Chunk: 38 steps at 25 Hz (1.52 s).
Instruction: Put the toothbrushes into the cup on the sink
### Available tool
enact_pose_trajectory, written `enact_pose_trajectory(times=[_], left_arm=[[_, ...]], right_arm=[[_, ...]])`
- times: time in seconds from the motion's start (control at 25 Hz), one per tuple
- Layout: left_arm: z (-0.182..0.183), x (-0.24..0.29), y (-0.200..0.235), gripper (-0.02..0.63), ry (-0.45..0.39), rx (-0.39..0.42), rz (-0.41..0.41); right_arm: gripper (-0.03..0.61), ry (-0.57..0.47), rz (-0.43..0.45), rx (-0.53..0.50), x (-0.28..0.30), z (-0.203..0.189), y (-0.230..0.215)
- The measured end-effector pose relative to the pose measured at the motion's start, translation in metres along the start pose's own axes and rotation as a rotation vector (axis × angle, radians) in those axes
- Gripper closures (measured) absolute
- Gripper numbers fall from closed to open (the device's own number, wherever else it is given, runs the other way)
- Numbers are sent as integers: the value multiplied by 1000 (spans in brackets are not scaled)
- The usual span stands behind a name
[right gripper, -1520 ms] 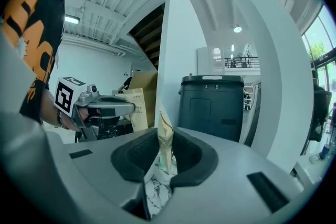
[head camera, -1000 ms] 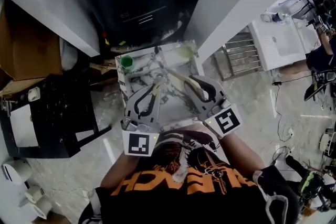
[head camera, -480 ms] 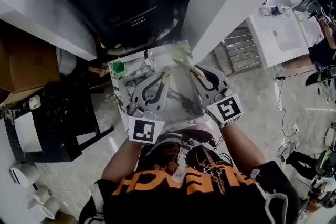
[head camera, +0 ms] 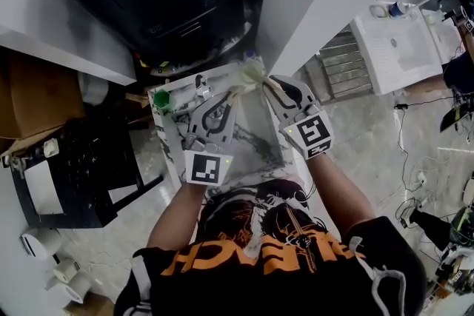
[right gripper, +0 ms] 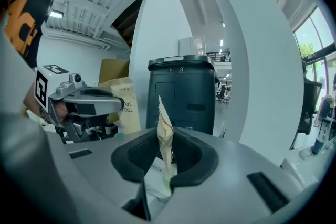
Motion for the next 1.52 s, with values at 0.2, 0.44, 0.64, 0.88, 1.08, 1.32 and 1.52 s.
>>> enact_pose_trajectory(times=[0.2,0.44,0.64,0.88,1.08,1.32,1.52], left_arm=[[-21,19,13,565,13,-94,97],[-39,29,27,565,45,-165,154],[-42,26,24,565,69,-162,137],[-33,16,20,565,50,-157,145],[-31,7,17,565,49,-148,151],[-19,1,7,565,17,-134,127],[-11,-13,-1,565,-5,-119,101]], right_arm=[[492,50,33,-15,24,-27,-8],[492,104,77,-10,51,-57,-9],[492,166,109,8,72,-86,-5],[422,166,166,54,82,-105,2],[324,134,177,55,75,-102,8],[298,72,175,31,51,-78,11],[306,-9,177,38,19,-43,16]])
Point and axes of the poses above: the fingertips, and each gripper's own axes: x forward along the fingers, y to its left, z out of its top, the point moved 7 cm from there along -x, backward along the fingers, and after that the axes turned 13 degrees about -x, right-handed, at the moved point
